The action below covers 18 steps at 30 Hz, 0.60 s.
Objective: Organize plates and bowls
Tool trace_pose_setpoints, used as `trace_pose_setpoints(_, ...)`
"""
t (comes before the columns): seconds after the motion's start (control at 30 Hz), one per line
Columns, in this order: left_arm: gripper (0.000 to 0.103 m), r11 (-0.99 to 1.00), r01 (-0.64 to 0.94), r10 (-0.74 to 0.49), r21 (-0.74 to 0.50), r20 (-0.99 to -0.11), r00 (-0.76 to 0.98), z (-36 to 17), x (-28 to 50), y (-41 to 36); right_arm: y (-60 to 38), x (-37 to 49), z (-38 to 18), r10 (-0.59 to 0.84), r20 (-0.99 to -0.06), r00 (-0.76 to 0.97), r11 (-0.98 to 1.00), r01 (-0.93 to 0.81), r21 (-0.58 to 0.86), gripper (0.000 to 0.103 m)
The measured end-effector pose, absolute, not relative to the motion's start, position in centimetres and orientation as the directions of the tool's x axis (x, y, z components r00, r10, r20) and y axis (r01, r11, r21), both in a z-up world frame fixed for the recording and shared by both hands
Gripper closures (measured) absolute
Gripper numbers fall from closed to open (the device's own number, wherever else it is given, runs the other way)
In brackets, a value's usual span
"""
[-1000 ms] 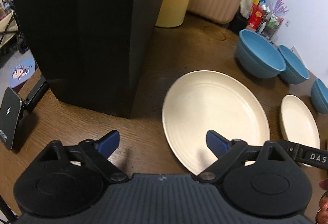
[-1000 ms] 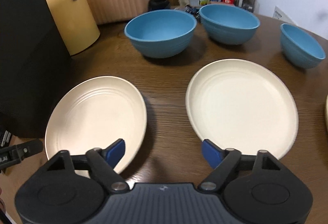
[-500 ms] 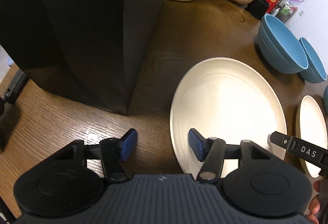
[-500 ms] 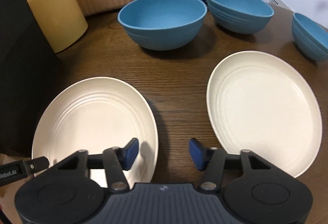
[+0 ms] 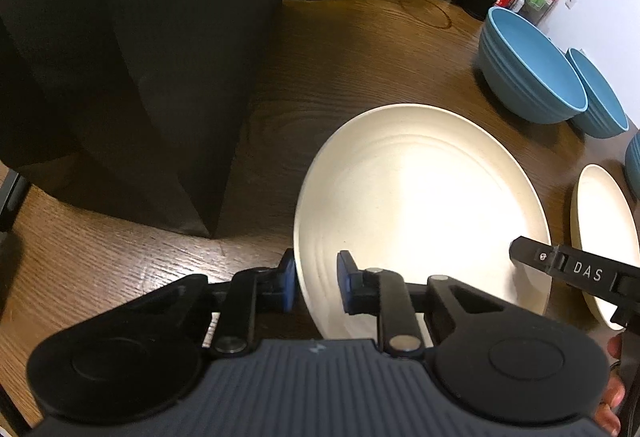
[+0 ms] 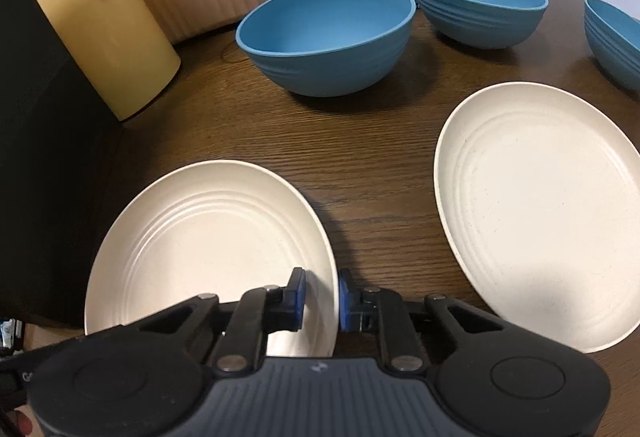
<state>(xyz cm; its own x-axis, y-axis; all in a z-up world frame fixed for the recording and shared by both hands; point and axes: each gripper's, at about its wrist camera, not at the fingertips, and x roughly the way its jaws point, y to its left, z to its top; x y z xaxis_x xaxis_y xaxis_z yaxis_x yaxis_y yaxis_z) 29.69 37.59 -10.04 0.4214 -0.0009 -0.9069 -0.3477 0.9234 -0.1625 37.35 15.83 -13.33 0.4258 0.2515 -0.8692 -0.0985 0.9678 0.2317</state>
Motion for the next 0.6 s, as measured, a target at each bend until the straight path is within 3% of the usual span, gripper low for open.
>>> trace_pose_setpoints(0.6, 0.082, 0.937, -0.313, 0.002, -0.154, -0.895, 0.446, -10.2, 28.5, 37.4, 15.5, 35.7, -12.9, 0.251, -0.850, 0.464, 0.968, -0.121, 0.220, 0.091)
